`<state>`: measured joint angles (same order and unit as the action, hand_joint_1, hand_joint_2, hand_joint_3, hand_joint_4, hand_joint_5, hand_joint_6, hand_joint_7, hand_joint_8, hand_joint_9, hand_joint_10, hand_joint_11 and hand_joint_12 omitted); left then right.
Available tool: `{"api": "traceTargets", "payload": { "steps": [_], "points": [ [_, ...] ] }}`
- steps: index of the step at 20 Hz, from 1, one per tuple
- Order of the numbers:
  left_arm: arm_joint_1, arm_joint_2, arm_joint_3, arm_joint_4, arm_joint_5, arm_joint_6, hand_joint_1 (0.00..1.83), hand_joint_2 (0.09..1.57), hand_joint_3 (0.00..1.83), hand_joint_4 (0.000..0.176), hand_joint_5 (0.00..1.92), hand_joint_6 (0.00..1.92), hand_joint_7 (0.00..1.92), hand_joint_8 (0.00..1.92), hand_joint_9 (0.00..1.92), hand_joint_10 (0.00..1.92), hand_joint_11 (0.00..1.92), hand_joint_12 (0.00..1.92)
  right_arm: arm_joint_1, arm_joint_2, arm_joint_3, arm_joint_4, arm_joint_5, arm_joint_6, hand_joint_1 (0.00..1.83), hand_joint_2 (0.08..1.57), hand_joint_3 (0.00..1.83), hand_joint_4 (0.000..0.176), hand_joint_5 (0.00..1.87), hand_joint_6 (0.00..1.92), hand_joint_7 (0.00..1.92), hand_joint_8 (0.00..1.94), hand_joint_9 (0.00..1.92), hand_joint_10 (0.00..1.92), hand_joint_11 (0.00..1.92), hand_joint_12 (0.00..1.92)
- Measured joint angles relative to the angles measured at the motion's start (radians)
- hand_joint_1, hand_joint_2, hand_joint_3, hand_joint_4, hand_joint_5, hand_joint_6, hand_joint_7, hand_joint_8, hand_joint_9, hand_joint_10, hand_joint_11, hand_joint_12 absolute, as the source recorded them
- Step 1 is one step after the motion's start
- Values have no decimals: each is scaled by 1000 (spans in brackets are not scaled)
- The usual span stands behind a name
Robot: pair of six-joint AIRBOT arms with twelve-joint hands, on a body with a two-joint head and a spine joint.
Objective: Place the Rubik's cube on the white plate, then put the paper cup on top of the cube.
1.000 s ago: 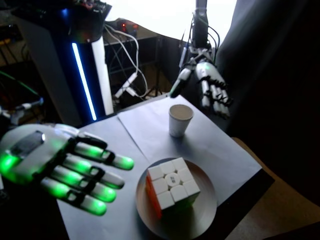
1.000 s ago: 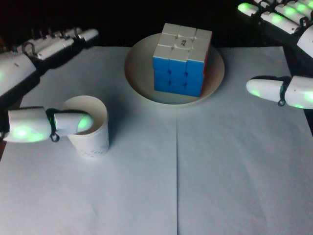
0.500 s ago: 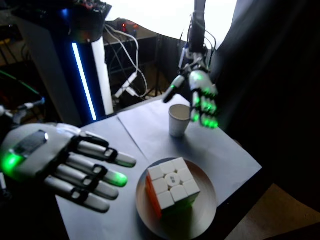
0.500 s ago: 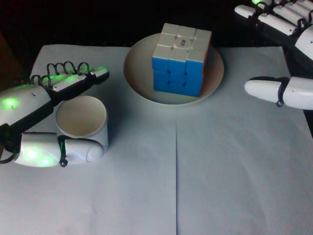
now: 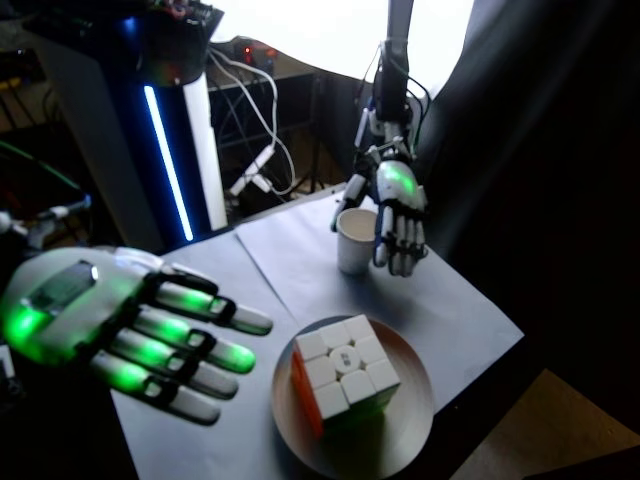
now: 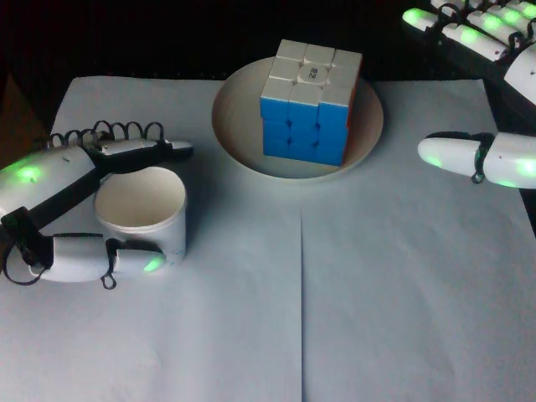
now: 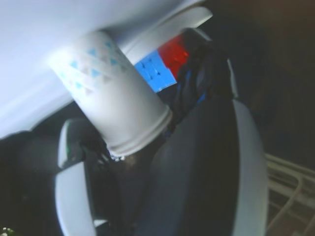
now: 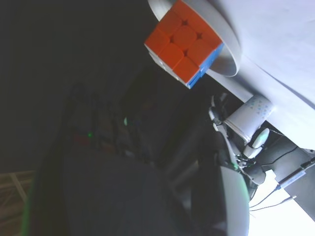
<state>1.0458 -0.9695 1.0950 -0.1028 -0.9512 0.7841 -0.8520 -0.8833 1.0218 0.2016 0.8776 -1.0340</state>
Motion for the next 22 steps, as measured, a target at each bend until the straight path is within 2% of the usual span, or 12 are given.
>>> {"api": "traceTargets", "payload": {
  "steps": [2,7,8,9,12,13,14,15,16,19,20,22],
  "points": [
    [0,0,0,2,-4,-3,1228,1150,3,40,139,1519,145,1530,205,1754,282,1921,0,0,0,0,0,0,356,1143,1,110,0,0,0,0,0,0,0,0],
    [0,8,-16,5,-19,1,1158,1198,0,168,36,1921,76,1857,219,1921,469,1921,0,-5,0,-1,0,0,345,1145,3,112,0,0,0,0,0,0,0,0],
    [0,16,-23,6,-25,2,1207,1198,0,175,43,1921,68,1899,242,1921,507,1921,0,-5,0,-2,0,0,361,1144,2,125,0,0,0,0,0,0,0,0],
    [0,26,-27,5,-48,2,1404,1390,8,176,45,1921,336,1869,450,1921,535,1921,0,-5,0,1,0,0,355,1134,0,122,0,0,0,0,0,0,0,0],
    [0,44,-42,21,-86,2,1419,1395,4,176,81,1921,331,1881,457,1921,555,1921,0,-6,0,1,0,0,337,1142,2,121,0,0,0,0,0,0,0,0],
    [-43,64,-42,57,-113,2,1463,1356,1,84,54,1861,308,1813,479,1875,475,1921,0,-10,0,0,0,0,364,1159,7,138,0,0,0,0,0,0,0,0],
    [-248,51,67,138,-1,-60,1348,1252,0,141,40,1714,132,1665,222,1913,349,1921,0,-18,2,4,1,0,353,1166,10,112,0,0,0,0,0,0,0,0],
    [-270,42,85,145,21,-80,1334,1220,0,150,54,1654,91,1607,162,1921,342,1921,0,-20,2,4,0,0,360,1171,10,107,0,0,0,0,0,0,0,0],
    [-296,36,104,156,46,-92,1330,1213,0,136,67,1641,111,1602,182,1921,368,1921,0,-21,2,2,0,0,357,1168,8,133,0,0,0,0,0,0,0,0],
    [-410,11,143,225,145,-100,1256,1326,19,151,108,1661,542,1677,263,1899,429,1921,0,-22,2,-3,1,0,366,1170,5,127,0,0,0,0,0,0,0,0],
    [-464,-8,160,262,177,-102,1261,1318,5,116,147,1598,573,1640,311,1847,459,1921,-1,-22,2,2,0,0,365,1172,5,132,0,0,0,0,0,0,0,0],
    [-539,-53,217,341,220,-181,1172,1198,0,104,156,1526,260,1568,324,1805,484,1921,-1,-23,2,0,0,0,381,1169,2,137,0,0,0,0,0,0,0,0]
  ]
}}
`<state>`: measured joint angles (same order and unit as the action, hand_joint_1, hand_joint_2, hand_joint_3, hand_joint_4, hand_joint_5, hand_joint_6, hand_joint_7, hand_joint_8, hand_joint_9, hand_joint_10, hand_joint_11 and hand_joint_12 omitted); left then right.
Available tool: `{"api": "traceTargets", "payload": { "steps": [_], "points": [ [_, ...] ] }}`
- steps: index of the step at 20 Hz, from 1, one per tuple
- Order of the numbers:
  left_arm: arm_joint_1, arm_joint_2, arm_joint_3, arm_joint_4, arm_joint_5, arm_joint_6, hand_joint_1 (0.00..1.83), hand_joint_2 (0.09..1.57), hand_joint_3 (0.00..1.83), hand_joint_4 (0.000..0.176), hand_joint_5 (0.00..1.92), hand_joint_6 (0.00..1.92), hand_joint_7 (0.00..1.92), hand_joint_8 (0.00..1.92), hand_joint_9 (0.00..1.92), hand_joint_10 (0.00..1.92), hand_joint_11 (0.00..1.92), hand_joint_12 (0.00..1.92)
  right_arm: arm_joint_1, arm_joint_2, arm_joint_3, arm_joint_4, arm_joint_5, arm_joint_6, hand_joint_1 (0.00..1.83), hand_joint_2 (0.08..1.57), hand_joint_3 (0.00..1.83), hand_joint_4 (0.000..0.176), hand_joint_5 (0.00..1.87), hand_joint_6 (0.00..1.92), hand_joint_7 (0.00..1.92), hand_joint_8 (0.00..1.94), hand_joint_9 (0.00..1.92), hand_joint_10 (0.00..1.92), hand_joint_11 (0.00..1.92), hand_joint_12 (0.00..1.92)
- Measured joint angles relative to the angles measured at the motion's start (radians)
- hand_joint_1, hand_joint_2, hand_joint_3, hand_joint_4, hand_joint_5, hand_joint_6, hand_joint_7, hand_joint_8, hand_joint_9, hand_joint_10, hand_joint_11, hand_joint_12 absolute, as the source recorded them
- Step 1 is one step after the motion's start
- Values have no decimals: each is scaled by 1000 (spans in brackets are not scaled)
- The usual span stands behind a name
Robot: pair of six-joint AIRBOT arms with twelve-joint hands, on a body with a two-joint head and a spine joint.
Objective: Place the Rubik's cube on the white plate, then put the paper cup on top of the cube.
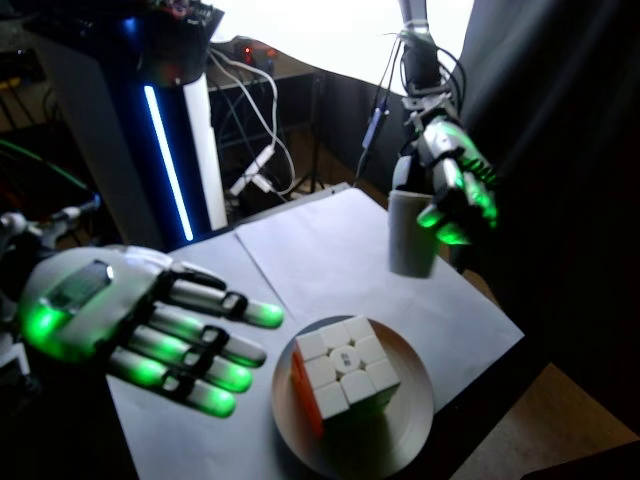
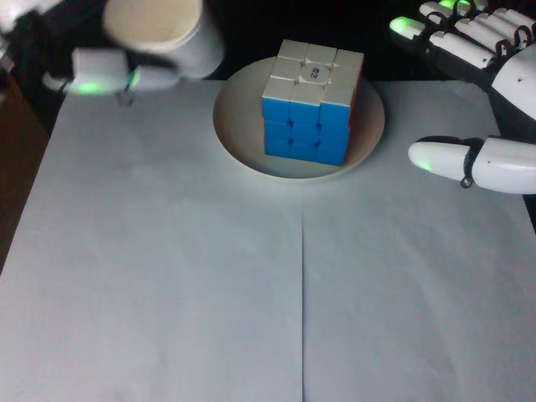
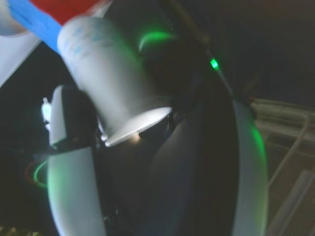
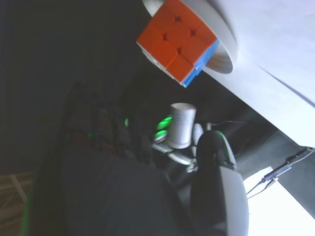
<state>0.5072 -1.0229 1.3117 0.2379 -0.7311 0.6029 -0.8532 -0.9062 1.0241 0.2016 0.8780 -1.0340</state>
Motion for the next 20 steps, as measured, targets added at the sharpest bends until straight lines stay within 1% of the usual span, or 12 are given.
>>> {"api": "traceTargets", "payload": {
  "steps": [1,4,6,7,9,11,12,13,16,17,18,20],
  "points": [
    [-29,-24,32,35,24,-53,1157,1206,0,104,161,1498,259,1563,322,1793,459,1921,-2,0,1,0,1,0,394,1156,0,159,0,0,0,0,0,0,0,0],
    [-99,-59,68,112,109,-82,1130,1250,0,79,154,1589,242,1584,313,1832,456,1921,-5,-6,5,8,-1,0,357,1164,1,126,0,0,0,0,0,0,0,0],
    [-160,-86,89,153,148,-83,1113,1224,0,102,186,1563,305,1562,376,1732,445,1921,-5,-8,5,3,0,0,336,1168,3,130,0,0,0,0,0,0,0,0],
    [-172,-99,97,151,145,-84,1145,1238,0,11,116,1567,244,1569,307,1742,368,1921,-5,-10,5,0,0,0,329,1181,8,135,0,0,0,0,0,0,0,0],
    [-174,-138,120,159,166,-89,1142,1249,0,0,144,1479,244,1505,284,1688,313,1921,-5,-11,5,-1,0,0,343,1206,17,121,0,0,0,0,0,0,0,0],
    [-173,-178,147,178,193,-119,1155,1248,0,0,133,1328,332,1484,373,1710,395,1921,-11,-11,10,0,3,0,332,1213,14,64,0,0,0,0,0,0,0,0],
    [-174,-198,166,192,195,-154,1289,1278,0,0,195,1415,676,1491,532,1758,627,1921,-12,-11,10,1,3,0,348,1204,7,101,0,0,0,0,0,0,0,0],
    [-174,-216,182,203,200,-171,1215,1239,0,16,200,1471,443,1498,440,1721,532,1921,-12,-11,10,3,-1,0,357,1200,4,114,0,0,0,0,0,0,0,0],
    [-171,-246,198,209,212,-175,1150,1240,0,66,161,1528,215,1238,150,1515,192,1921,-12,-11,10,8,0,0,348,1205,4,104,0,0,0,0,0,0,0,0],
    [-169,-254,200,208,220,-175,1218,1207,0,9,208,1429,306,1299,301,1630,368,1921,-12,-11,10,4,0,-1,351,1203,4,104,0,0,0,0,0,0,0,0],
    [-165,-264,202,214,229,-176,1259,1201,0,0,248,1306,264,1348,276,1657,375,1921,-12,-11,10,-1,0,0,311,1207,4,48,0,0,0,0,0,0,0,0],
    [-165,-270,202,221,238,-178,1277,1170,0,0,278,1325,358,1669,404,1896,566,1921,-12,-11,10,1,0,-1,307,1210,5,33,0,0,0,0,0,0,0,0]
  ]
}}
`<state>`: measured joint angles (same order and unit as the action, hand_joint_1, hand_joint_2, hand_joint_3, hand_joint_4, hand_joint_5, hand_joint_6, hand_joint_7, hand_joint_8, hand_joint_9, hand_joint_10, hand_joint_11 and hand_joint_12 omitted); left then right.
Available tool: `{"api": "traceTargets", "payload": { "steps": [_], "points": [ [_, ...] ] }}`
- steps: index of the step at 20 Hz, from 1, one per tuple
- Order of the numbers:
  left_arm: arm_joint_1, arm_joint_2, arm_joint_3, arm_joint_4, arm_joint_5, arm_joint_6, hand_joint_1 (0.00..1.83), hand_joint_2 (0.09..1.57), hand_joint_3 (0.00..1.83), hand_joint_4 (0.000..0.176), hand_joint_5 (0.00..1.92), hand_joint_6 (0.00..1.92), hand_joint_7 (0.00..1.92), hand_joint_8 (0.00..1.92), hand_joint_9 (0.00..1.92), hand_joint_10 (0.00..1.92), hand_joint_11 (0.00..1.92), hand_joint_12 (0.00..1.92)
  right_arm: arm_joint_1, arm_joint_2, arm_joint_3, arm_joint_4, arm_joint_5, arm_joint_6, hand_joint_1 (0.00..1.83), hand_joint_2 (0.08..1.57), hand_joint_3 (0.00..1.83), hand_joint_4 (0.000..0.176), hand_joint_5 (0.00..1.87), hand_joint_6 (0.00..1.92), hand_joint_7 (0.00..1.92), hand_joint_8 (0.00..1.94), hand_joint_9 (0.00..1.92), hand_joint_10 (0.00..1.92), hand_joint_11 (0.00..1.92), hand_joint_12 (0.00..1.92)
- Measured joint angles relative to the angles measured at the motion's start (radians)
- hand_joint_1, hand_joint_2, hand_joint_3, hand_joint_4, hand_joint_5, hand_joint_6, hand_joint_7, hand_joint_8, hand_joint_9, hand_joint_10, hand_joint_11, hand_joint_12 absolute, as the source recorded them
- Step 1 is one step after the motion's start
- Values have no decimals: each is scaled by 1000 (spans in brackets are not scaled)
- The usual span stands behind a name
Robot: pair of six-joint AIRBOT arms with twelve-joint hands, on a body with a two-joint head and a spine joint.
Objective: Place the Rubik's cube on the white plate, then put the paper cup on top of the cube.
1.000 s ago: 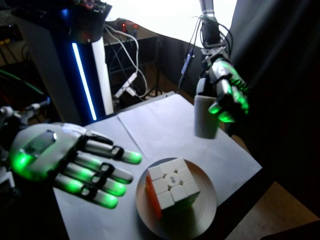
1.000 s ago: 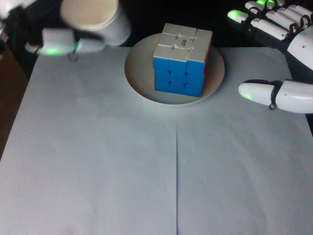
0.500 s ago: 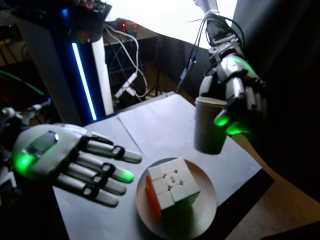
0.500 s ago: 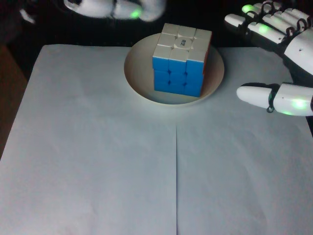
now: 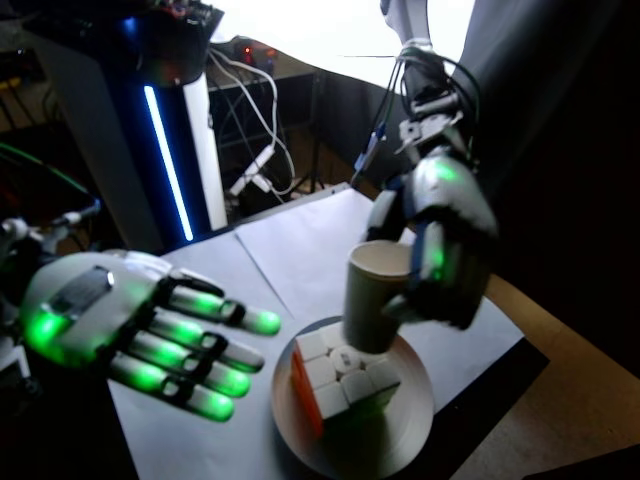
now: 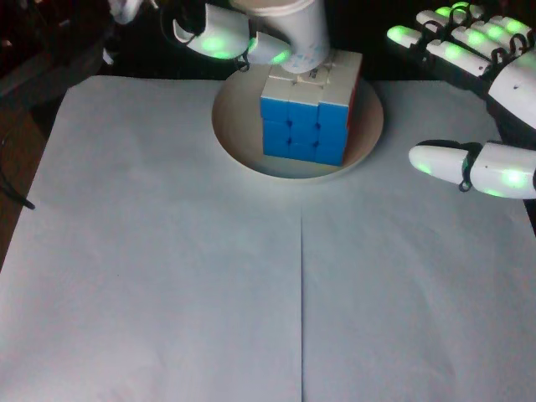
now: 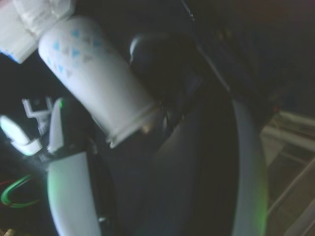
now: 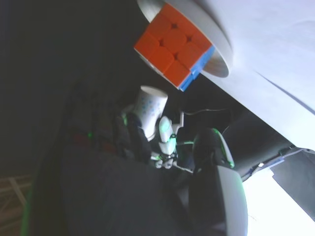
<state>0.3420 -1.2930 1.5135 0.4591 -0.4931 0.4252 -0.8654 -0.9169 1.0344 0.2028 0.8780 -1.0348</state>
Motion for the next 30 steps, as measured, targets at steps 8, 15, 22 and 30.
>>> {"api": "traceTargets", "payload": {
  "steps": [8,15,22,30],
  "points": [
    [1,-39,22,63,27,-29,1002,1208,0,58,182,1322,198,988,132,1359,7,1921,0,-1,0,3,0,0,314,1196,0,81,0,0,0,0,0,0,0,0],
    [13,-48,47,69,26,-78,892,1135,0,107,221,67,262,0,103,464,0,1670,0,-1,0,4,0,0,318,1192,0,65,0,0,0,0,0,0,0,0],
    [15,-50,49,60,24,-79,744,1037,0,176,0,0,0,0,0,0,0,1918,-11,-2,0,11,0,0,333,1205,0,61,0,0,0,0,0,0,0,0],
    [70,27,0,-40,-68,-69,656,1075,0,176,0,0,0,0,0,0,0,0,-11,13,-14,16,2,0,315,1211,2,83,0,0,0,0,0,0,0,0]
  ]
}}
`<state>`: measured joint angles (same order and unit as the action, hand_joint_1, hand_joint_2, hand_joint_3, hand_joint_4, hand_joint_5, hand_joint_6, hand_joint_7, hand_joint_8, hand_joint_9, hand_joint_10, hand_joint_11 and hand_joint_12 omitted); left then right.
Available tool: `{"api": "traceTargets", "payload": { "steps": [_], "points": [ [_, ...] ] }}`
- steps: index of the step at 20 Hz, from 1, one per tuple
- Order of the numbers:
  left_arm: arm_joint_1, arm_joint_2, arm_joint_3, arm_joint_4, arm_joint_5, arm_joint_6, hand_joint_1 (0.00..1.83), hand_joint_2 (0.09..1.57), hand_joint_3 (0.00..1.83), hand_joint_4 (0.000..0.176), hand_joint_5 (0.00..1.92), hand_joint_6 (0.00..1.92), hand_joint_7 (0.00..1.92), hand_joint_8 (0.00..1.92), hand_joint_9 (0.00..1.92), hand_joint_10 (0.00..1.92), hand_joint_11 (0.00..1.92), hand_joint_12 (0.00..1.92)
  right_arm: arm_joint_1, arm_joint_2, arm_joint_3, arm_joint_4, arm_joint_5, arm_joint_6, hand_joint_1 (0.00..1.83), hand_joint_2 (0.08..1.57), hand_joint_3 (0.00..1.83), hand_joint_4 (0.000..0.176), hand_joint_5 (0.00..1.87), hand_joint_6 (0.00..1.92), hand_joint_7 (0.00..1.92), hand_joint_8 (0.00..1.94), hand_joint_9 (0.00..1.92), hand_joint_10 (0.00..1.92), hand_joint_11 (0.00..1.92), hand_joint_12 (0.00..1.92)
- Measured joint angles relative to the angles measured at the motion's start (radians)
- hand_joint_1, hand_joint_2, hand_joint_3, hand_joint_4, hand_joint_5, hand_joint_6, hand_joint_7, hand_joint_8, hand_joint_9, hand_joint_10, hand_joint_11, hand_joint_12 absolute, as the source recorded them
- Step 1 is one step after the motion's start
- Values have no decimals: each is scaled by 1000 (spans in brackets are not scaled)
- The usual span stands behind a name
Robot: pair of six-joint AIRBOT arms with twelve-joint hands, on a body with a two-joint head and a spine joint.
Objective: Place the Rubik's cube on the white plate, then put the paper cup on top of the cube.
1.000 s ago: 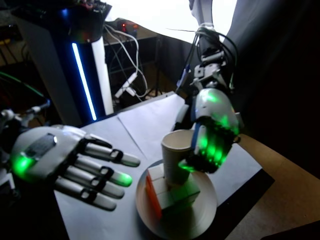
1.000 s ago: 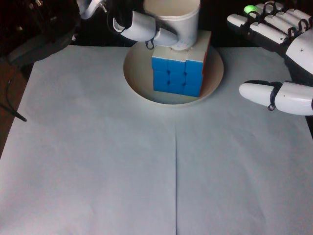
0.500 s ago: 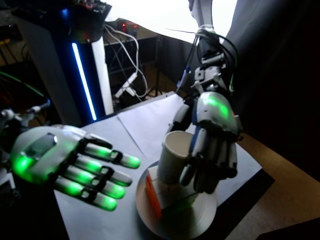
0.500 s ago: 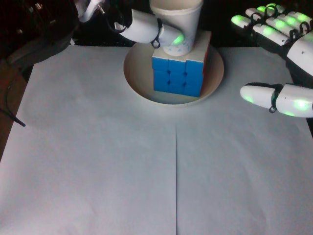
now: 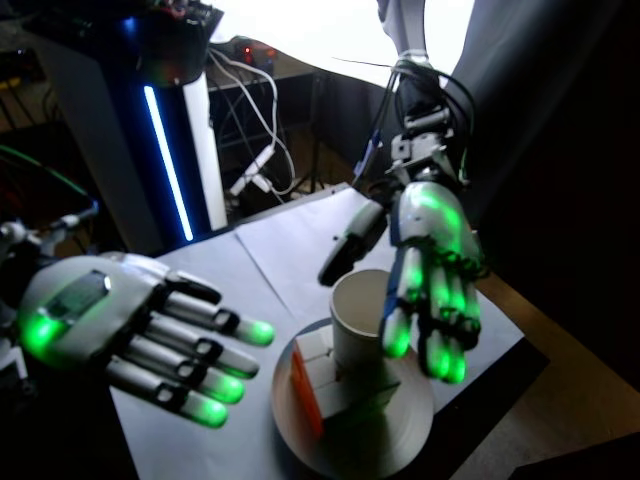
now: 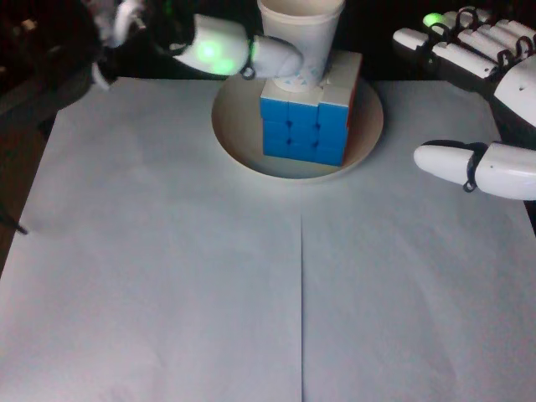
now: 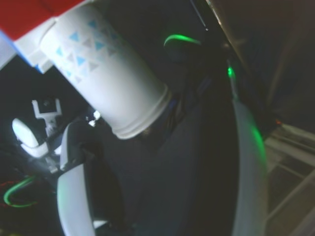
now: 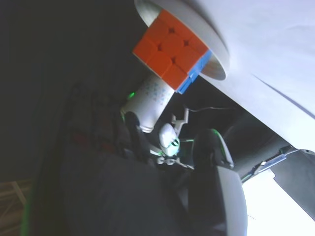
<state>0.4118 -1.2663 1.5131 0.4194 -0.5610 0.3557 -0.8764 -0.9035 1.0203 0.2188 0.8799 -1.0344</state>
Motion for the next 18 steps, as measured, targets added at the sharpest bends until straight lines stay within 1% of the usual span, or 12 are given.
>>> {"api": "traceTargets", "payload": {
  "steps": [2,3,4,5,6,9,10,11,12,13,14,18],
  "points": [
    [14,60,-64,-65,-56,70,531,1094,3,176,0,0,0,0,0,0,42,25,0,5,-9,-5,16,0,319,1213,3,116,0,0,0,0,0,0,0,0],
    [19,88,-94,-85,-98,99,643,1136,0,139,0,0,0,0,0,0,1,858,-1,8,-10,-6,21,0,318,1202,0,133,0,0,0,0,0,0,0,0],
    [31,110,-116,-103,-139,125,690,1126,0,175,0,0,0,0,0,0,0,329,-2,15,-16,-5,26,0,313,1208,1,147,0,0,0,0,0,0,0,0],
    [48,134,-137,-131,-176,134,569,1105,2,176,0,0,0,0,0,0,0,524,-7,21,-24,-2,41,0,282,1198,0,168,0,0,0,0,0,0,0,0],
    [66,158,-154,-150,-207,145,553,1090,0,176,0,0,0,0,0,0,0,622,-14,33,-34,-3,61,0,267,1193,0,168,0,0,0,0,0,0,0,0],
    [133,237,-228,-236,-306,212,768,1090,1,176,0,0,0,0,0,0,0,197,-27,66,-60,-3,120,-1,218,1183,0,84,0,0,0,0,0,0,0,0],
    [161,257,-248,-267,-348,235,716,1088,0,176,0,0,0,0,0,0,0,163,-36,73,-69,-1,142,0,186,1191,0,172,0,0,0,0,0,0,0,0],
    [190,274,-264,-297,-391,244,653,1094,3,176,0,0,0,0,0,0,0,627,-40,78,-77,-2,160,-1,178,1232,14,176,0,0,0,0,0,0,0,0],
    [231,293,-280,-329,-433,255,664,1111,4,173,0,0,0,0,0,0,0,463,-45,86,-89,-2,180,-1,250,1241,15,161,0,0,0,0,0,0,0,0],
    [263,309,-296,-364,-459,266,708,1121,2,167,0,0,0,0,0,0,0,214,-46,90,-95,-7,195,-1,303,1245,13,69,0,0,0,0,0,0,0,0],
    [296,323,-313,-395,-486,281,707,1132,5,165,0,0,0,0,0,0,0,189,-48,94,-98,-6,212,-1,311,1238,8,38,0,0,0,0,0,0,0,0],
    [417,385,-377,-499,-638,318,743,1156,2,145,0,0,0,0,0,0,0,153,-55,112,-114,-3,248,-2,270,1261,16,109,0,0,0,0,0,0,0,0]
  ]
}}
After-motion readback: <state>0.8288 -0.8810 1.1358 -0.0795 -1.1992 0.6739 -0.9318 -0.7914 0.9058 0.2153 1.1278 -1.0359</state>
